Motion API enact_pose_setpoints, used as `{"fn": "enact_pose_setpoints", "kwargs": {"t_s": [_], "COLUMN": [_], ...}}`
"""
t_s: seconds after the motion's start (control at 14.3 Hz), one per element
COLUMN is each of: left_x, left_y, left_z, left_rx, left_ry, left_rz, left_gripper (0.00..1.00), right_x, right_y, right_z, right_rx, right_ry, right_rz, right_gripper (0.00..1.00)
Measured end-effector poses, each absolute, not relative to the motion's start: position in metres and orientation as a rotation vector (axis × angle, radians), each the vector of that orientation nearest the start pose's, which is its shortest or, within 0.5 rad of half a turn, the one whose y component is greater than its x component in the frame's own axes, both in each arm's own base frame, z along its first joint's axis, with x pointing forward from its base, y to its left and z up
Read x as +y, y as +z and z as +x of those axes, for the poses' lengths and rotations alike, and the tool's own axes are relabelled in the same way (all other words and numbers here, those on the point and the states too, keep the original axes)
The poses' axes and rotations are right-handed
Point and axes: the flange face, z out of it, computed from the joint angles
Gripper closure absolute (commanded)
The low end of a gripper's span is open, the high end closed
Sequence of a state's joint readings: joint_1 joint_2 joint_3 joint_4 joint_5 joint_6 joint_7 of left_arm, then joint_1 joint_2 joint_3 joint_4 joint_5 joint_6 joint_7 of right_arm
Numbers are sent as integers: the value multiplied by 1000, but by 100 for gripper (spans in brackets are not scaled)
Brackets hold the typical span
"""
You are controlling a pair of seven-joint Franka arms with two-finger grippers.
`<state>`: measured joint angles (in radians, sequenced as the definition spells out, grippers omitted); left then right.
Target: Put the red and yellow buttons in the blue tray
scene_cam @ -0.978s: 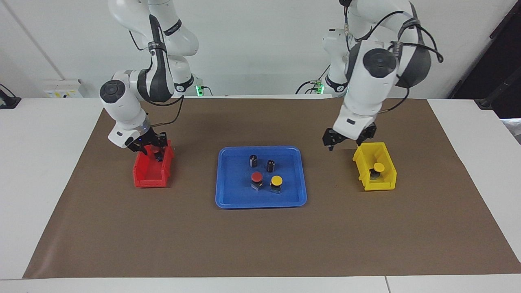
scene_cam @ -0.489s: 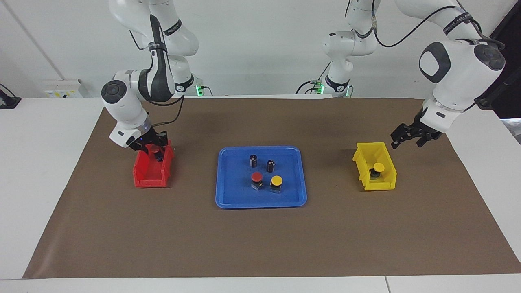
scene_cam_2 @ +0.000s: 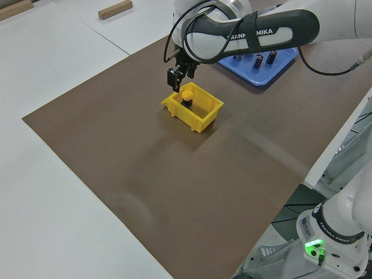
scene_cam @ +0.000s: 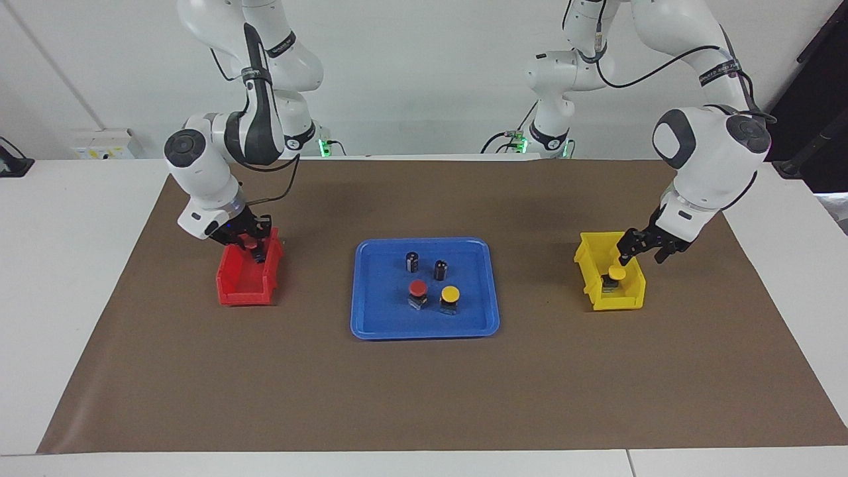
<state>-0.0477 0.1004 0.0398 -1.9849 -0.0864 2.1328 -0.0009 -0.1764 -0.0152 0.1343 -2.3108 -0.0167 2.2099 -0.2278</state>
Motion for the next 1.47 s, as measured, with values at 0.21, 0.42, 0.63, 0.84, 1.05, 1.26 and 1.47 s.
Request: {"fn": "enact_pose_setpoints", "kwargs": {"t_s": [0.21,0.42,0.63,0.84,1.05,1.26,1.47], "left_x": [-19,-32,-38,-34,-31,-31,-31], "left_y": [400,382,375,373,373,369,362], "left_z": [578,578,579,580,580,578,574], "left_rx": [-110,-89,-71,-36,-20,-12,-10], "left_ry": [-110,-115,-106,-105,-110,-96,-75], "left_rz": [-3207,-3206,-3206,-3174,-3165,-3164,-3164], "left_gripper": [26,26,26,35,35,36,57], "right_x": [-22,-12,31,127,201,250,276], "right_y": [371,440,494,499,485,448,411], "right_z": [513,551,588,605,621,639,656], "right_rx": [-308,-337,-328,-129,35,130,167], "right_ry": [161,199,160,112,118,129,-5], "right_rz": [-3124,-3111,-3107,-3125,-3090,-3093,-3084], "right_gripper": [80,80,81,86,86,85,83]}}
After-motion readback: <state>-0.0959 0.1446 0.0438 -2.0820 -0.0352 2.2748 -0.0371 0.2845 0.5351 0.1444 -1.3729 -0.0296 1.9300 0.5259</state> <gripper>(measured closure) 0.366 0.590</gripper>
